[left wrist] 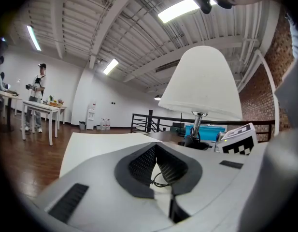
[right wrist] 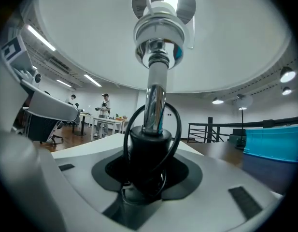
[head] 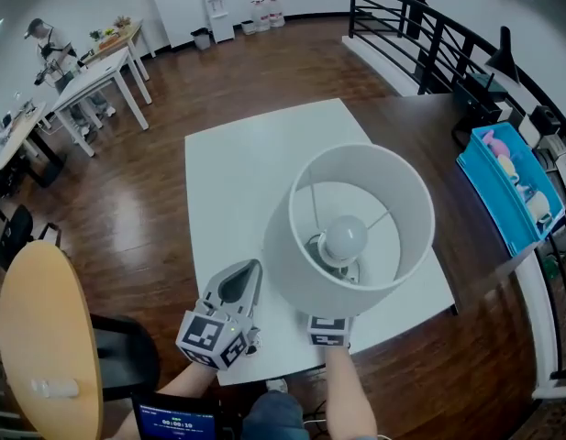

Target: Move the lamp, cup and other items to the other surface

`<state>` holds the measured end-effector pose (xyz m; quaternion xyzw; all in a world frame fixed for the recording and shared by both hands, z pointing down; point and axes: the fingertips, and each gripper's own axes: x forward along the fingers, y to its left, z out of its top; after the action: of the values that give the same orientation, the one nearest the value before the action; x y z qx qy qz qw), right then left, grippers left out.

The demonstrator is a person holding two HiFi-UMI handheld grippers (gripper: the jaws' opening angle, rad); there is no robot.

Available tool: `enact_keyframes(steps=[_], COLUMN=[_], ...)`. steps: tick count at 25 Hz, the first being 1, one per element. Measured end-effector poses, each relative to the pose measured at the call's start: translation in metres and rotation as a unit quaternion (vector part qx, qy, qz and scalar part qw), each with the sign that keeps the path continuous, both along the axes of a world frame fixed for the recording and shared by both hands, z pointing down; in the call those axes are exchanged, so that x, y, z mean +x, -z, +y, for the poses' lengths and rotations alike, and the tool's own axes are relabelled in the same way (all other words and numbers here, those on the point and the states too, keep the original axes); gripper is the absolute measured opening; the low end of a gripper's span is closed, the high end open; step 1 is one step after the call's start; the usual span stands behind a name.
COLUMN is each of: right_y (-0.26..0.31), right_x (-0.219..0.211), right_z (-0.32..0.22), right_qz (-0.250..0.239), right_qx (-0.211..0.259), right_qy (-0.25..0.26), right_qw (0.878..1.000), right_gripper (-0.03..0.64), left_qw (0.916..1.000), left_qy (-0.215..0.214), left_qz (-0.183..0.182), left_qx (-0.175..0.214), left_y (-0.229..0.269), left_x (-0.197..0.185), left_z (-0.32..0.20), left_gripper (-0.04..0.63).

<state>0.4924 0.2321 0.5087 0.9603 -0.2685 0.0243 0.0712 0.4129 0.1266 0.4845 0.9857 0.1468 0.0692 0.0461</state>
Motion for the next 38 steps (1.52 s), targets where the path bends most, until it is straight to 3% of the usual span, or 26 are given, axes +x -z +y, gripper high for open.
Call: enact_keyframes(steps=[6,12,17,21,27,33,38], right_y=[0.014,0.022,0.048,0.062,0.068,0.058,0.055], right_x=[-0.011,-0.035,-0.088,-0.147,-0.218,-0.322,-0.393], right_z=[-0.042,-0.113,-0.187,-0.274,-0.366,-0.472,-0.521], right_qz=[-0.007,-0.011,-0.007,-0.001,0.008,0.014,0.007], right_qx=[-0.011,-0.031,-0.027,-0.028,-0.027,-0.024,-0.023], right_qy=[0.040,0.110,0.173,0.263,0.364,0.453,0.524], right_qw=[0.999,0.993,0.985,0.964,0.931,0.891,0.851], right_gripper=[0.158,0.158,0.158,0.158,0.158,0.158,0.158], left_qw=[0.9994,0.9954,0.9867,0.9677,0.9361,0.8964,0.8613], left_qy=[0.033,0.093,0.159,0.249,0.348,0.440,0.506], left_qz=[0.005,0.021,0.030,0.036,0.045,0.047,0.040], left_qx=[-0.003,-0.008,0.001,0.007,0.017,0.019,0.019], left_y=[0.014,0.024,0.052,0.066,0.072,0.061,0.057], left_x=[-0.014,-0.041,-0.095,-0.157,-0.231,-0.340,-0.411], left_z=[-0.031,-0.086,-0.152,-0.223,-0.293,-0.379,-0.403], left_gripper=[0.006,0.006,0.006,0.006,0.006,0.006,0.006])
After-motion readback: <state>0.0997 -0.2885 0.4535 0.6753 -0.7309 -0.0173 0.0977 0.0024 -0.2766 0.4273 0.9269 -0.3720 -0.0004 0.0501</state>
